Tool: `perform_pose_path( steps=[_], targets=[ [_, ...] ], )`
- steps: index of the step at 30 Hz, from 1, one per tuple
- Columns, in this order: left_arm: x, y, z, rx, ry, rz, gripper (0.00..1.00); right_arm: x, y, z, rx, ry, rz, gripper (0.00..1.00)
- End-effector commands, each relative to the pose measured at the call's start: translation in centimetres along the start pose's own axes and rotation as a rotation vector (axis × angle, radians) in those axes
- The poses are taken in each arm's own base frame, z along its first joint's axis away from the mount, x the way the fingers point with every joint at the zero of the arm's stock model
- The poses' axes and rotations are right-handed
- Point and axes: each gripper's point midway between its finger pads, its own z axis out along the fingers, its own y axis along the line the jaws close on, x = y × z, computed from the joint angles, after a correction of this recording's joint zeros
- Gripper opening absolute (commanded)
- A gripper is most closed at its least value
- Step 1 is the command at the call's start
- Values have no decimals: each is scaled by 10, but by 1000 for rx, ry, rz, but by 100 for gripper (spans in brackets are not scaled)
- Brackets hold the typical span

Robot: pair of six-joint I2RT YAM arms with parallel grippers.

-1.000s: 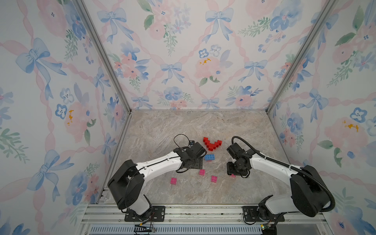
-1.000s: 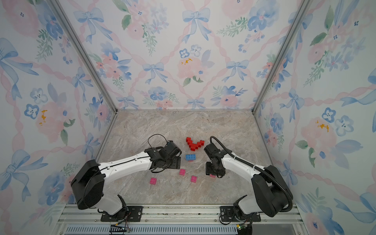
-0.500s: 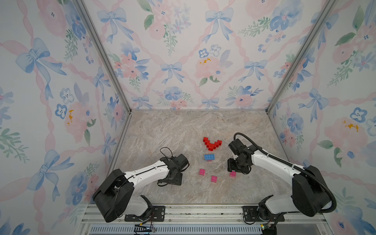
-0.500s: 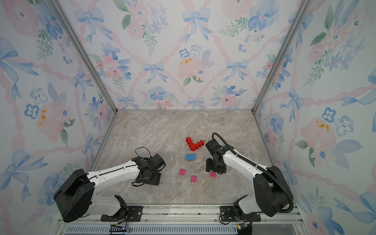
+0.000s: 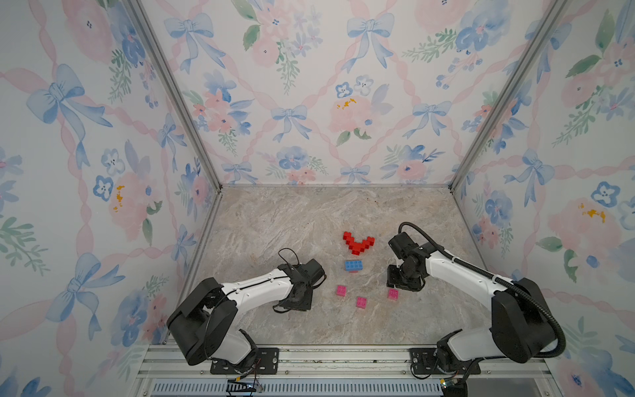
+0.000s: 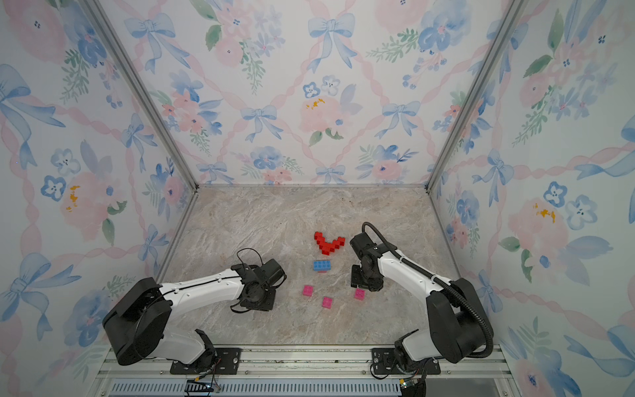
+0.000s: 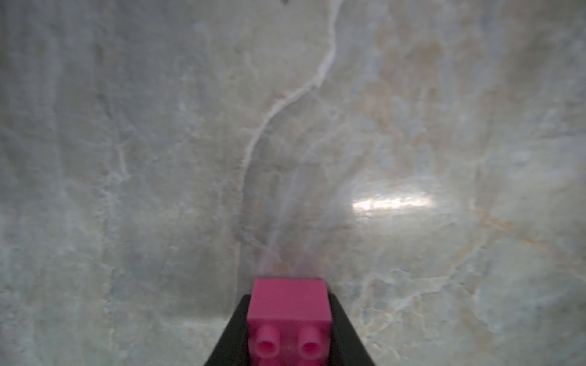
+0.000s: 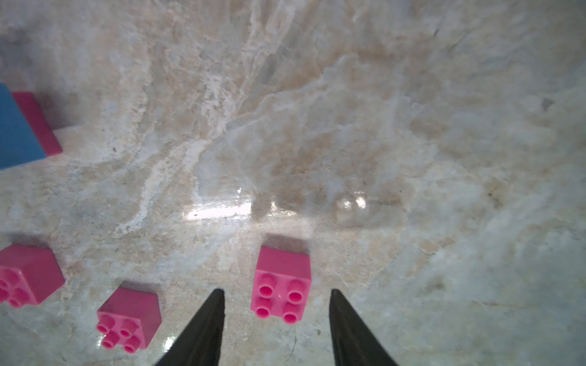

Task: Assemble the letter v with lego
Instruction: Move the lego brick at the center of the board.

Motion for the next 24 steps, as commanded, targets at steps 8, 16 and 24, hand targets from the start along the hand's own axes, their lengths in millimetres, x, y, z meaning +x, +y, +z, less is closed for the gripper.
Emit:
perform_pose_path(
  steps=[8, 16, 24],
  targets=[
    [-30, -61, -6, 83, -35, 35, 25, 18, -7, 8, 3, 59, 80, 53],
    [-35, -78, 0, 99, -20, 78, 44, 21, -8, 19, 13, 80, 81, 49],
    [-54, -89, -17, 151, -63, 110, 73, 22, -3, 25, 26, 91, 65, 42]
  ],
)
